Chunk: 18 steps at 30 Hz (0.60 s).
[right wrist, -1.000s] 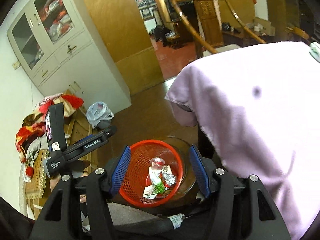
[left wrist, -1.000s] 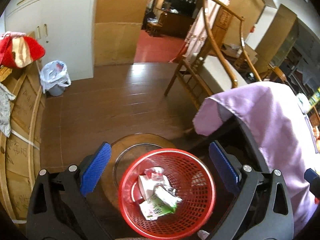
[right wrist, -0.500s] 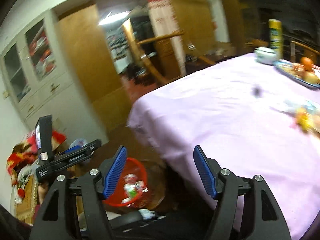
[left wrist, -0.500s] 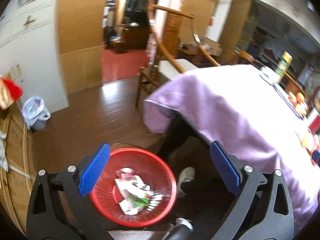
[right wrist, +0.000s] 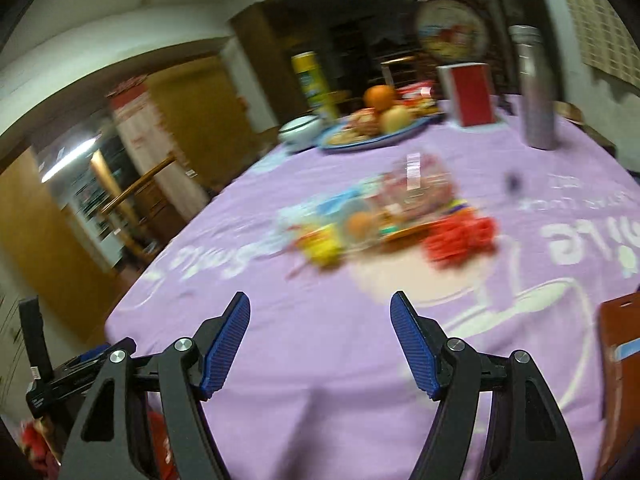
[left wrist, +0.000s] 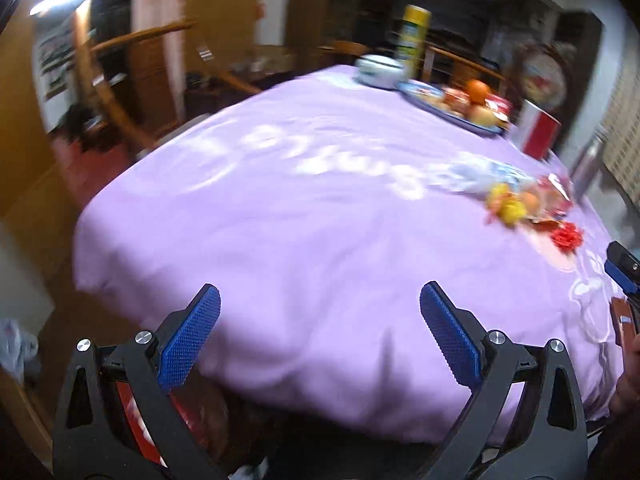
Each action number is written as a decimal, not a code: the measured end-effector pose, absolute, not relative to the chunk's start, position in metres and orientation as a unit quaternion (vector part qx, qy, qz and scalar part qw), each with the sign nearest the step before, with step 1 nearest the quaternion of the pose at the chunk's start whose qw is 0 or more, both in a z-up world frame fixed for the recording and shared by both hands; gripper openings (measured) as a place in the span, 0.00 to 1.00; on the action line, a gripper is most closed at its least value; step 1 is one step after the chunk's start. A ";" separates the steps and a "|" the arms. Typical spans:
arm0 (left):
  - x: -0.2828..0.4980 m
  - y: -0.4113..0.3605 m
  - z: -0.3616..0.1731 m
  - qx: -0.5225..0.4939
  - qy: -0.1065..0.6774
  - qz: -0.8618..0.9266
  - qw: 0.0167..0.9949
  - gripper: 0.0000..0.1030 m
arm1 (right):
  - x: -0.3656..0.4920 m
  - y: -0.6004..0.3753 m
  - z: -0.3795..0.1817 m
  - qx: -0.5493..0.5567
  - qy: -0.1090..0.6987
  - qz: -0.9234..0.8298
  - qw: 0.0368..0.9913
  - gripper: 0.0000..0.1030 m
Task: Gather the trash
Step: 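Return both tools to the table near the yellow mesh netting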
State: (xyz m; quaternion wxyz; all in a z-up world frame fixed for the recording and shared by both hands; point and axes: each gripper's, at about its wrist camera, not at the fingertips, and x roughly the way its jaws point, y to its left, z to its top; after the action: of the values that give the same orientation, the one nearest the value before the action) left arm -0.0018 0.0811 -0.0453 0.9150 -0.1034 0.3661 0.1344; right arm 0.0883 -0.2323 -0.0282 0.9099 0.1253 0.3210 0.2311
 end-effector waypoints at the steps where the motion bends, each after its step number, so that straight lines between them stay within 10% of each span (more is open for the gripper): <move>1: 0.010 0.075 -0.045 -0.096 0.368 0.126 0.916 0.93 | 0.097 -0.237 -0.030 0.129 0.323 0.221 0.911 0.70; 18: 0.159 -0.018 -0.060 -0.055 0.421 0.000 0.905 0.93 | 0.152 -0.271 -0.041 0.132 0.325 0.144 0.925 0.74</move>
State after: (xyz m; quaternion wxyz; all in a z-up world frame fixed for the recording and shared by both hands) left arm 0.1588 -0.0182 -0.0602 0.9052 -0.0547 0.4214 -0.0001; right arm 0.1516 -0.2707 -0.0413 0.9254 0.1315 0.3246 0.1445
